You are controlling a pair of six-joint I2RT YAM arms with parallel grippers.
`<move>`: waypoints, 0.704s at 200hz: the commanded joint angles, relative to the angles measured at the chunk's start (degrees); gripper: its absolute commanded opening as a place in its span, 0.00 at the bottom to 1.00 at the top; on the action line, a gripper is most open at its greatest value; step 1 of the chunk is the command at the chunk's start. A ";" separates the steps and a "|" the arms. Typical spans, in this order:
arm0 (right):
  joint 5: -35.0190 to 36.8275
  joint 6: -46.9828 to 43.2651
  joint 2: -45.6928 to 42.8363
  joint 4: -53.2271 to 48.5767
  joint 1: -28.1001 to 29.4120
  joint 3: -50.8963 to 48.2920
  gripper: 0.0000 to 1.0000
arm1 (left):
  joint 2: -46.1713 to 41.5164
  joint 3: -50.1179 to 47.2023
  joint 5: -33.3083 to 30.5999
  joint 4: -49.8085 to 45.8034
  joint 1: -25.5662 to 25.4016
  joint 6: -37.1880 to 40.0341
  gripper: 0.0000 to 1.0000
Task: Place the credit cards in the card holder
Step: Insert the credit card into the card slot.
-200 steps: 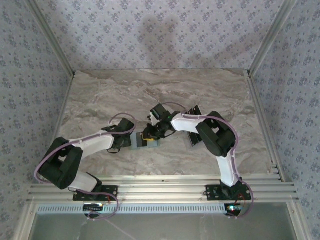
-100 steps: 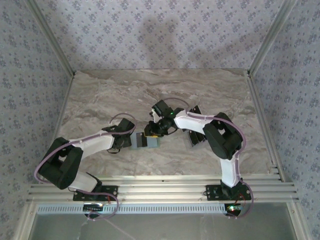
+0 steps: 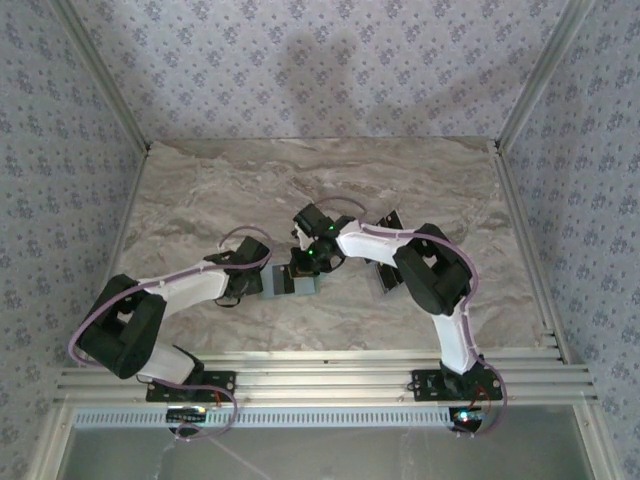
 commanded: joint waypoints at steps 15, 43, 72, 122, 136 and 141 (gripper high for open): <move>0.66 -0.55 2.23 -1.87 0.80 2.37 0.11 | 1.56 -0.68 1.53 2.87 -0.54 -0.34 0.76; -0.10 0.02 3.02 -1.24 1.14 2.89 0.11 | 1.95 -0.88 1.70 3.26 -0.56 -0.43 0.76; -1.07 0.73 3.88 -0.73 1.46 3.98 0.11 | 2.14 -0.95 1.83 3.53 -0.63 -0.56 0.76; -2.20 1.52 4.96 0.05 2.32 5.05 0.11 | 2.34 -1.02 1.99 3.70 -0.89 -0.85 0.76; -2.59 1.62 5.13 0.37 2.71 5.20 0.10 | 2.48 -0.99 1.96 3.79 -1.08 -0.86 0.76; -2.72 1.62 5.22 0.39 2.79 5.29 0.10 | 2.51 -1.04 1.97 3.79 -1.09 -0.92 0.76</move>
